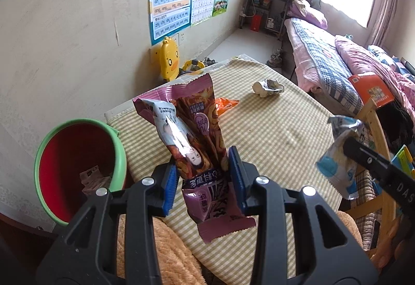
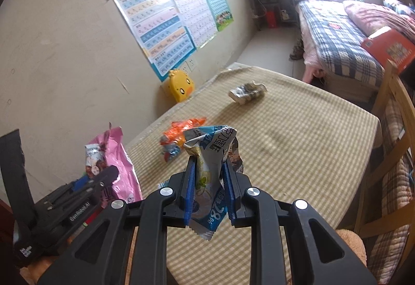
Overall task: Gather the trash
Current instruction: 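Lift the pink wrapper and blue-white wrapper and carry both toward the red bin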
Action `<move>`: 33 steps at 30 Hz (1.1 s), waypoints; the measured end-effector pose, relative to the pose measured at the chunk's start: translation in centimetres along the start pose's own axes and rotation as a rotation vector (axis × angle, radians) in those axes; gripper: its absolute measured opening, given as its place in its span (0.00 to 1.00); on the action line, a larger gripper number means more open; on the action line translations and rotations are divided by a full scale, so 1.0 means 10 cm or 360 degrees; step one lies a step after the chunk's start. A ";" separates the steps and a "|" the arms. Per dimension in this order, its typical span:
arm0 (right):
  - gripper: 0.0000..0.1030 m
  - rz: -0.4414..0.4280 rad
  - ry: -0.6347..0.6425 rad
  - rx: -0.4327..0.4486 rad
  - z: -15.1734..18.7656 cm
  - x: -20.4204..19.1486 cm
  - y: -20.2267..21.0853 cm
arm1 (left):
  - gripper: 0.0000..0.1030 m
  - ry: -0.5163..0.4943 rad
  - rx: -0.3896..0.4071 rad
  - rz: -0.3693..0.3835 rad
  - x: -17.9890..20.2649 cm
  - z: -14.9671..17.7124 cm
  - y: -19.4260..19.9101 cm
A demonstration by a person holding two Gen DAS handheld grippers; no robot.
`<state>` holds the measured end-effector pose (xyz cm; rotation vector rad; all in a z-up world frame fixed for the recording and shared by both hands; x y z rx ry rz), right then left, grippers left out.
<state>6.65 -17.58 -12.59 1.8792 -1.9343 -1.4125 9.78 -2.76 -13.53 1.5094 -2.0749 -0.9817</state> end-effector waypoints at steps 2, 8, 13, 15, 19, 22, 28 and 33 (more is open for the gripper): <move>0.21 -0.0001 0.0024 0.0000 0.00 -0.08 -0.01 | 0.33 0.0013 0.0008 -0.0006 -0.05 0.02 0.01; 0.21 -0.0002 0.0089 -0.0001 0.05 -0.26 -0.03 | 0.33 0.0066 0.0017 -0.0025 -0.25 0.09 0.06; 0.21 -0.0014 0.0134 -0.0014 0.09 -0.41 -0.06 | 0.33 0.0104 0.0019 -0.0045 -0.40 0.15 0.09; 0.21 -0.0015 0.0158 -0.0013 0.11 -0.46 -0.06 | 0.33 0.0118 0.0020 -0.0052 -0.45 0.17 0.10; 0.21 -0.0019 0.0202 -0.0010 0.15 -0.56 -0.06 | 0.33 0.0144 0.0026 -0.0074 -0.56 0.21 0.14; 0.21 -0.0028 0.0218 -0.0014 0.18 -0.63 -0.08 | 0.33 0.0161 0.0028 -0.0093 -0.63 0.25 0.17; 0.21 -0.0036 0.0254 -0.0030 0.24 -0.73 -0.11 | 0.33 0.0193 0.0025 -0.0121 -0.79 0.32 0.21; 0.21 -0.0044 0.0273 -0.0053 0.29 -0.81 -0.15 | 0.33 0.0215 0.0023 -0.0142 -0.89 0.37 0.22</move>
Point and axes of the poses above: each gripper's, at about its wrist camera, not at the fingertips, and y roughly against the way its jaws point, x to its right, z to its underside, the point moved 9 cm from there along -y, roughly the way its jaws point, and after that the axes turned 14 degrees about -y, right-handed, at the moved point
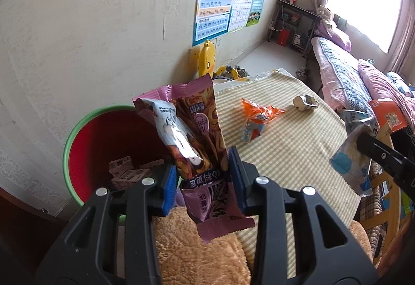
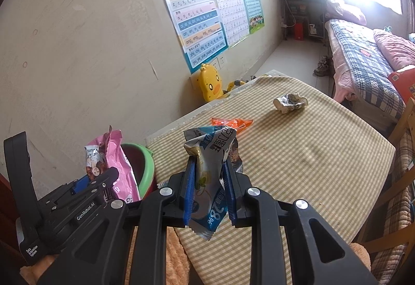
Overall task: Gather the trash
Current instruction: 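Lift the pink wrapper and blue-white wrapper and carry both toward the red bin, then open the left gripper over the bin while the right gripper releases the blue-white wrapper in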
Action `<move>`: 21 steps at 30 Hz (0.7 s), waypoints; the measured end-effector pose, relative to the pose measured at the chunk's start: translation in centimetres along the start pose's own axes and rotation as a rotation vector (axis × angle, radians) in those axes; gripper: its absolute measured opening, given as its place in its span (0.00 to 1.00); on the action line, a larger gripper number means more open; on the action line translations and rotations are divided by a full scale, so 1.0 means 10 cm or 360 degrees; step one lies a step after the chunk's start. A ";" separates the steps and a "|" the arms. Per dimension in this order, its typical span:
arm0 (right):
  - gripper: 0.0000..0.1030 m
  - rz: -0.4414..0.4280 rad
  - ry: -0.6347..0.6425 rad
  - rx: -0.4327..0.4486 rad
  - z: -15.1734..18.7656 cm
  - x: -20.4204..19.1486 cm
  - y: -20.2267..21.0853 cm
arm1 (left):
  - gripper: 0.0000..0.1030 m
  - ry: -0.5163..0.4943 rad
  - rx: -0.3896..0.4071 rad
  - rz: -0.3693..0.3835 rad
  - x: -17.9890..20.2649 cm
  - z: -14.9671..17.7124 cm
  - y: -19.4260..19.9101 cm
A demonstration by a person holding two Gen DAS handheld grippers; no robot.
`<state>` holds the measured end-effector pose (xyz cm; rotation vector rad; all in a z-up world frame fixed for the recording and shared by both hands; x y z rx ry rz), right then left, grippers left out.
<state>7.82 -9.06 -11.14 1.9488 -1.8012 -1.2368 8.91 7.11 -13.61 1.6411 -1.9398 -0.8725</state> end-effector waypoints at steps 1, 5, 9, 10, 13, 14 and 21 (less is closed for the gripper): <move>0.21 -0.0001 0.0006 -0.0004 0.01 -0.02 -0.01 | 0.33 0.0006 -0.0001 -0.0003 -0.02 0.01 0.00; 0.21 -0.0009 0.0019 -0.0022 0.04 -0.05 -0.05 | 0.33 0.0018 -0.0007 -0.0016 -0.10 0.04 0.01; 0.21 -0.0018 0.0033 -0.0038 0.07 -0.10 -0.10 | 0.33 0.0032 -0.0014 -0.0034 -0.17 0.06 0.00; 0.21 -0.0021 0.0036 -0.0042 0.08 -0.11 -0.11 | 0.33 0.0035 -0.0016 -0.0037 -0.18 0.06 0.00; 0.21 -0.0030 0.0047 -0.0060 0.11 -0.15 -0.15 | 0.33 0.0048 -0.0021 -0.0049 -0.24 0.09 -0.01; 0.21 -0.0034 0.0052 -0.0065 0.12 -0.17 -0.16 | 0.33 0.0054 -0.0024 -0.0054 -0.26 0.10 -0.01; 0.21 -0.0063 0.0097 -0.0116 0.20 -0.31 -0.25 | 0.33 0.0084 -0.0044 -0.0080 -0.38 0.15 -0.05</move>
Point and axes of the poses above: each gripper's, at about its wrist camera, not at the fingertips, and y roughly against the way its jaws point, x to its right, z to its underside, the point moved 9 cm from there along -y, roughly the way its jaws point, and after that the axes turned 14 degrees about -y, right-handed, at the moved point
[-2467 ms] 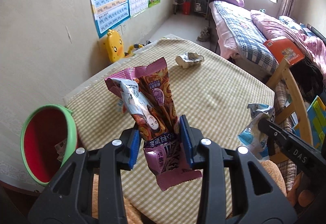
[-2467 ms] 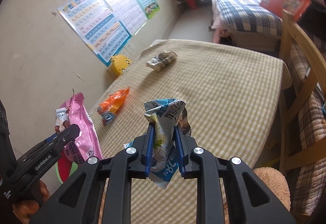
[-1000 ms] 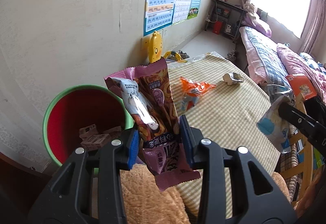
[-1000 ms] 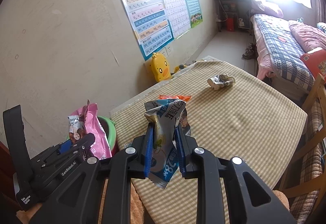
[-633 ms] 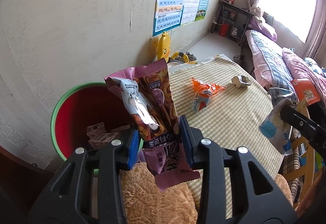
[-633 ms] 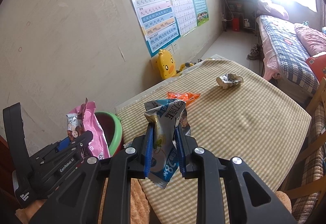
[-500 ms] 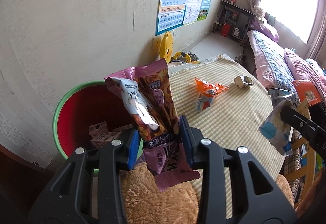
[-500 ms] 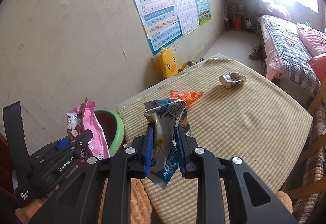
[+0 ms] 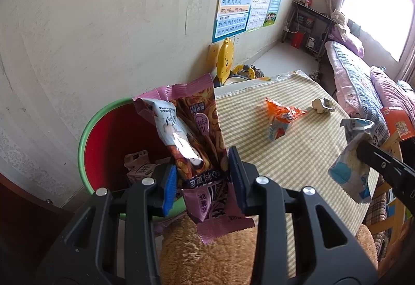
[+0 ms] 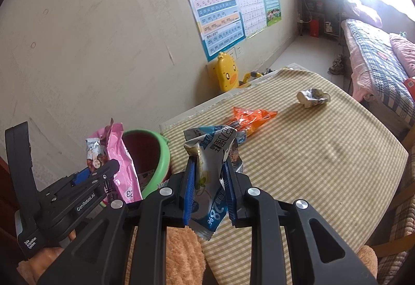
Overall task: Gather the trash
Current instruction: 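Open the left gripper over the bin while the right gripper releases the blue-white wrapper in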
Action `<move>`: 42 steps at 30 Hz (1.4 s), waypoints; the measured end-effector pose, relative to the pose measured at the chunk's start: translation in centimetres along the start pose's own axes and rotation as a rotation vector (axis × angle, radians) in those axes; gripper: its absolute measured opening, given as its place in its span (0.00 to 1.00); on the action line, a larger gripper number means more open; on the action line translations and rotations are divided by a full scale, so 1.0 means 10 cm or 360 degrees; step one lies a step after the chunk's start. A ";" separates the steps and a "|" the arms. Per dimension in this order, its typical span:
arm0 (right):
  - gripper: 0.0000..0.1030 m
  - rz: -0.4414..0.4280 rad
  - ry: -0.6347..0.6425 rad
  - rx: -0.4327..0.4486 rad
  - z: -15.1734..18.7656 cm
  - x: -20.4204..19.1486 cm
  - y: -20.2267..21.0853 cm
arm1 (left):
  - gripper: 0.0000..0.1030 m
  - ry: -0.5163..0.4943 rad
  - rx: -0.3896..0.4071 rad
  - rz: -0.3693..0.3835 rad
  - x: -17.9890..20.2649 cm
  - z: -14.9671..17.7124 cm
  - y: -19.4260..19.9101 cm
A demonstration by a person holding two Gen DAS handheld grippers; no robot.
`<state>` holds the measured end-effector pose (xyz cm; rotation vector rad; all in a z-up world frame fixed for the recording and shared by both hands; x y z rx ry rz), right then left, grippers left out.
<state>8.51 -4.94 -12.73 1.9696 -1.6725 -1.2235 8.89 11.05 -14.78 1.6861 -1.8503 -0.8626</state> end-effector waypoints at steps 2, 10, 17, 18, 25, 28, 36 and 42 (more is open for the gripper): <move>0.21 -0.0010 0.0013 -0.0012 0.02 -0.04 -0.03 | 0.33 0.0008 -0.0007 -0.0009 -0.04 0.02 -0.01; 0.21 -0.0083 0.0094 -0.0062 0.07 -0.35 -0.17 | 0.33 0.0046 -0.0036 -0.0052 -0.21 0.10 -0.05; 0.21 -0.0128 0.0183 -0.0110 0.13 -0.60 -0.34 | 0.34 0.0110 -0.0070 -0.0115 -0.47 0.18 -0.10; 0.21 -0.0140 0.0192 -0.0123 0.13 -0.64 -0.38 | 0.33 0.0122 -0.0077 -0.0127 -0.51 0.19 -0.11; 0.21 -0.0202 0.0276 -0.0191 0.19 -0.90 -0.64 | 0.33 0.0212 -0.0158 -0.0216 -0.83 0.36 -0.22; 0.21 -0.0241 0.0294 -0.0245 0.24 -1.02 -0.76 | 0.33 0.0241 -0.0196 -0.0229 -0.93 0.45 -0.28; 0.21 -0.0312 0.0331 -0.0347 0.37 -1.22 -1.03 | 0.33 0.0298 -0.0281 -0.0227 -1.09 0.63 -0.44; 0.21 -0.0327 0.0296 -0.0416 0.43 -1.26 -1.22 | 0.33 0.0353 -0.0346 -0.0229 -1.19 0.78 -0.55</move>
Point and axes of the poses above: each gripper's, at about its wrist camera, not at the fingertips, and y roughly against the way its jaws point, x to its right, z to its underside, the point moved 9 cm from there along -y, roughly the way its jaws point, and after that the axes turned 14 degrees about -y, right-handed, at the moved point
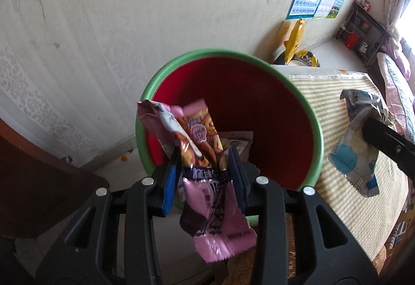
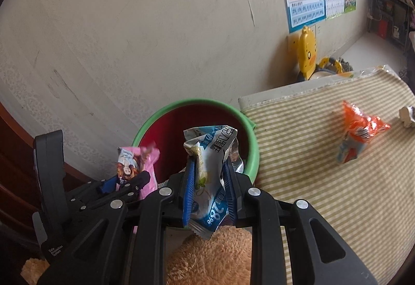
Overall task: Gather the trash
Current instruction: 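Open the left gripper over the bin while the right gripper releases the blue-white wrapper in, then grasp the orange packet with the left gripper while the right gripper grasps the white paper cup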
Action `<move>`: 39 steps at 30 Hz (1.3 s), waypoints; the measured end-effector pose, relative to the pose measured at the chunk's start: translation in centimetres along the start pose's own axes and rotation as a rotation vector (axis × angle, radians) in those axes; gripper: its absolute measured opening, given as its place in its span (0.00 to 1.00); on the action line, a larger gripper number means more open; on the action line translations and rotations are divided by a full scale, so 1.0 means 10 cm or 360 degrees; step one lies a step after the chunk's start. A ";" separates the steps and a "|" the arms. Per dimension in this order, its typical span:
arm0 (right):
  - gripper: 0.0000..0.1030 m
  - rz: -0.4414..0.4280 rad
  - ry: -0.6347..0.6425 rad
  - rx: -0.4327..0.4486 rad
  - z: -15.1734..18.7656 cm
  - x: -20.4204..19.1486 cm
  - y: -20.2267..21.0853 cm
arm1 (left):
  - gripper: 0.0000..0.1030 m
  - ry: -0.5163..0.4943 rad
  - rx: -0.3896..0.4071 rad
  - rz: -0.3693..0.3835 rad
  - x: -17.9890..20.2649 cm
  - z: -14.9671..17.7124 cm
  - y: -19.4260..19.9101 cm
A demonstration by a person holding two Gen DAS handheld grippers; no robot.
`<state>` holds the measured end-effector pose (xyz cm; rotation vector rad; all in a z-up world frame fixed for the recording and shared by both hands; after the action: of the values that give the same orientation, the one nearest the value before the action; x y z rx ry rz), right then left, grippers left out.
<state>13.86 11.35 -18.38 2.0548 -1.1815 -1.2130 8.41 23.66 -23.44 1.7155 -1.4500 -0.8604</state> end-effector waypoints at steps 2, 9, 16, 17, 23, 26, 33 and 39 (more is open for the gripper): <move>0.22 -0.0022 -0.0009 -0.0021 -0.01 -0.02 -0.07 | 0.33 0.0018 -0.0020 0.0004 -0.03 0.03 -0.04; 0.60 -0.0061 -0.0037 -0.0016 0.00 -0.02 -0.16 | 0.50 0.0036 -0.0024 -0.0014 -0.05 0.05 -0.05; 0.70 0.0172 -0.0379 0.0373 -0.56 0.98 0.43 | 0.52 -0.0024 -0.0030 -0.0007 0.11 0.01 -0.06; 0.72 0.0276 -0.0495 0.0453 -0.68 1.35 0.58 | 0.52 -0.0039 -0.0031 -0.0005 0.14 0.00 -0.07; 0.73 0.0657 -0.1002 0.0668 -0.94 3.08 1.02 | 0.52 -0.0152 -0.0021 0.0014 0.47 -0.10 -0.11; 0.74 0.0684 -0.1148 0.0666 -0.98 3.57 1.00 | 0.55 -0.0207 0.0009 0.0041 0.69 -0.19 -0.11; 0.80 0.0558 -0.1336 0.0701 -1.29 4.00 0.84 | 0.64 -0.0355 0.0122 0.0268 1.58 -0.66 -0.17; 0.81 0.0670 -0.1375 0.0538 -1.44 4.21 0.56 | 0.67 -0.0580 0.0118 0.0467 2.51 -1.08 -0.40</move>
<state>33.89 -27.93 -26.47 1.3321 -2.1941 -1.8225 23.22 0.40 -22.32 1.3943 -1.9399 -1.0000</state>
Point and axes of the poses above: each gripper's, at about its wrist camera, not at the fingertips, and y roughly against the way its jaws point, x to its right, z to its underside, the point moved 9 cm from there along -y, roughly the way its jaws point, and after that the axes turned 14 degrees about -y, right-handed, at the moved point
